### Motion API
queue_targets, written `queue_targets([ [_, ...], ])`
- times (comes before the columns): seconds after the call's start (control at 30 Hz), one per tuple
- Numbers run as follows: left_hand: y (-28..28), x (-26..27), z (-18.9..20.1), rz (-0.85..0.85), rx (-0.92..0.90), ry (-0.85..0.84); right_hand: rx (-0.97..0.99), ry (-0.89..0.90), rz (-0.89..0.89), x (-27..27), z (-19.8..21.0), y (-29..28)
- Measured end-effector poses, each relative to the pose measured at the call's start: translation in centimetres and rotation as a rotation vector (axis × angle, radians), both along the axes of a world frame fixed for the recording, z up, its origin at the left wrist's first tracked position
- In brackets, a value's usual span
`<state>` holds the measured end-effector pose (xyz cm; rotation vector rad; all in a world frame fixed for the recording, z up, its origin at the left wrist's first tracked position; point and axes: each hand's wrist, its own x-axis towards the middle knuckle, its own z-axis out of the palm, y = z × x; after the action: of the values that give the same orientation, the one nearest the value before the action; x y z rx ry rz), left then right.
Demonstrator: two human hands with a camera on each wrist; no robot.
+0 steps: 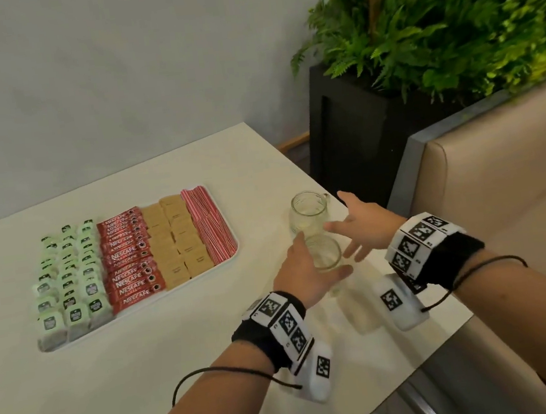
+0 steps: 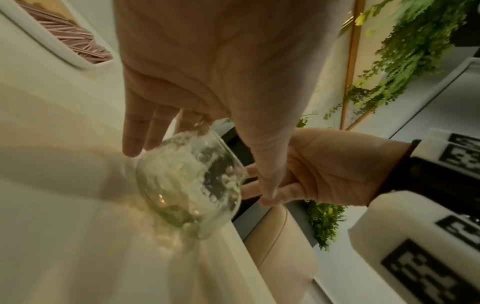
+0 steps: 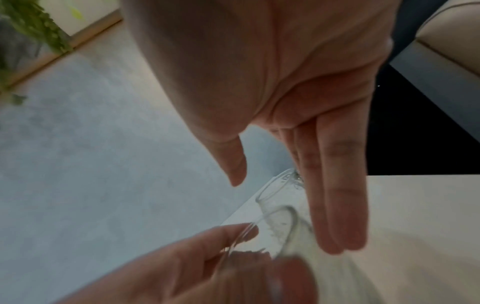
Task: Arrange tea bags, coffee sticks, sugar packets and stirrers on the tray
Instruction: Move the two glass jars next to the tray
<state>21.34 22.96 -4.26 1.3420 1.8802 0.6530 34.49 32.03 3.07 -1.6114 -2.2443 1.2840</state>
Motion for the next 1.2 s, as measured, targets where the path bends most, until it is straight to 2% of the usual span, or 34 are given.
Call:
queue_targets([
  [0.07,-0.5,-0.1,1.1,0.0,-0.042,0.055,0.084,-0.02,0.006,-0.2,-0.5,0.8],
  [0.2,-0.8,-1.7,1.5,0.048,-0.007,0.115,0.237,-0.099,0.071,-1.0,-1.3,2.5],
  [0.4,0.3,-7.1,4.2,0.218,0.166,0.135,0.251,-0.205,0.13,-4.4,-2.2,5.0],
  [0.67,2.0,-16.2,7.0,0.392,0.226,0.223,0.328,-0.242,0.186,-11.9,-3.1,7.7],
  [0.97,3.2,-21.1,5.3,0.441,0.248,0.164,0.42,-0.242,0.199,-22.3,-3.6,11.2],
  [1.2,3.8,-22.0,4.7,0.456,0.281,0.151,0.437,-0.238,0.173,-24.5,-4.0,13.0],
])
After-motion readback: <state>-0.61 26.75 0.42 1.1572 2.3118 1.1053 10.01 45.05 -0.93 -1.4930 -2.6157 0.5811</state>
